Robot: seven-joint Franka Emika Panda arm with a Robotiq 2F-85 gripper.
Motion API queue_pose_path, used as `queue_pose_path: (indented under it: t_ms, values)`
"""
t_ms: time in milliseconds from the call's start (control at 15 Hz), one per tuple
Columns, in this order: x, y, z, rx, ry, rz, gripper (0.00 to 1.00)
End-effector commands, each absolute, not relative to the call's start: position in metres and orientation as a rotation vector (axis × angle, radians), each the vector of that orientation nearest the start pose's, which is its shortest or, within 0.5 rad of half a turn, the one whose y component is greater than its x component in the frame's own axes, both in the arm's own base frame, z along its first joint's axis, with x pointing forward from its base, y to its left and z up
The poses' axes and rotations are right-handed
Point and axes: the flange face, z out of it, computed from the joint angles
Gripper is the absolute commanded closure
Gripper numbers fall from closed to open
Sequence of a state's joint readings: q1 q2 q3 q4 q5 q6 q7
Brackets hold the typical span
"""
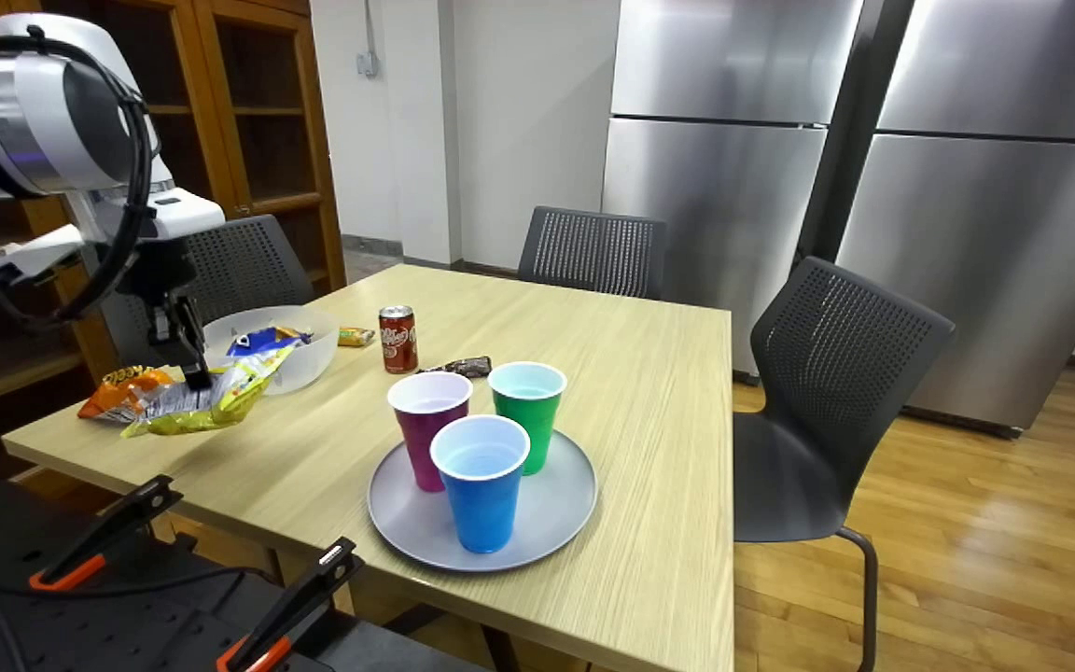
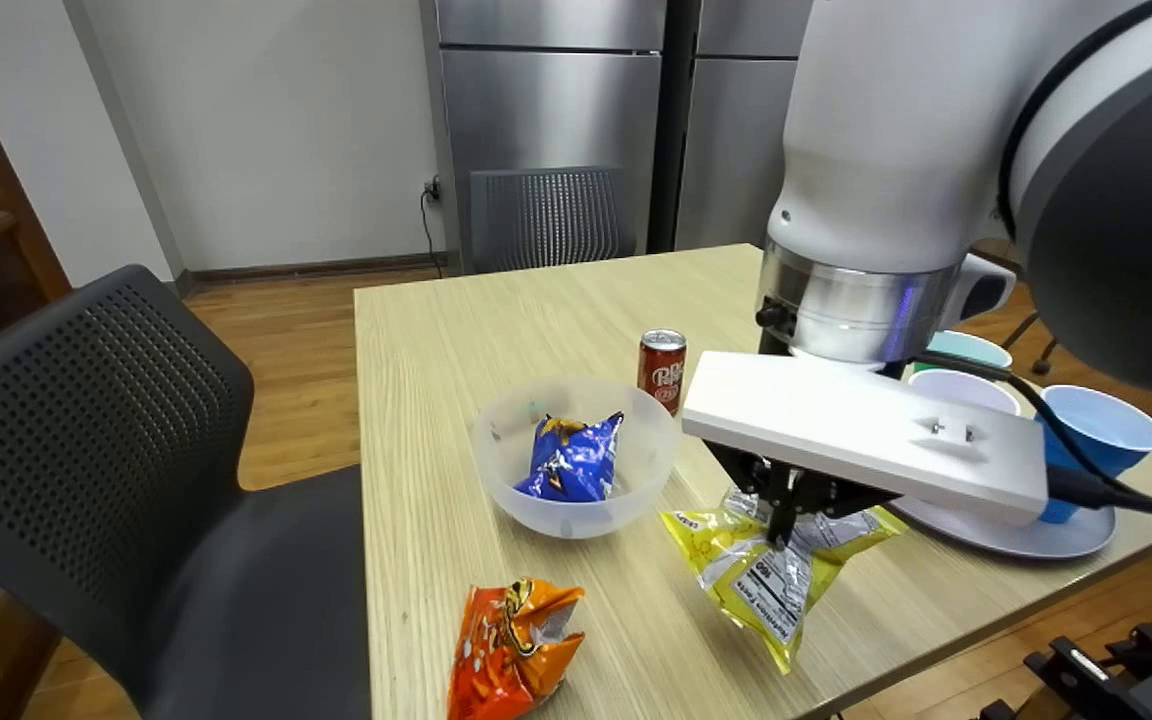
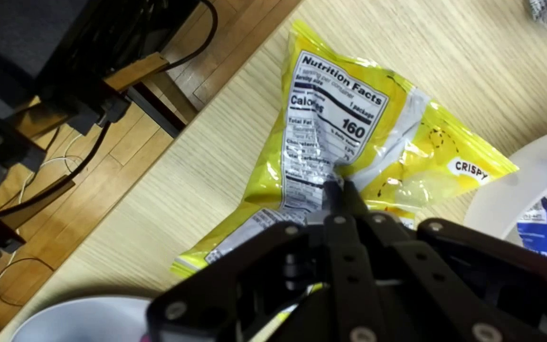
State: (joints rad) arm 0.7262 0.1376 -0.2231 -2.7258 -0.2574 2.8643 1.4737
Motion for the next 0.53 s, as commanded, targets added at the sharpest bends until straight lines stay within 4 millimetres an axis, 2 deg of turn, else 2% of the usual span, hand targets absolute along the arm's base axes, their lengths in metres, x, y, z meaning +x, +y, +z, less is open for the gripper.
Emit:
queue_pose_path:
  t_ms: [0, 467]
  values:
    - [0.346, 0.206, 0.215, -2.999, 1.115, -0.211, 1.00]
    - [0.368, 0.222, 0.249, -3.018, 1.012, -0.303, 1.00]
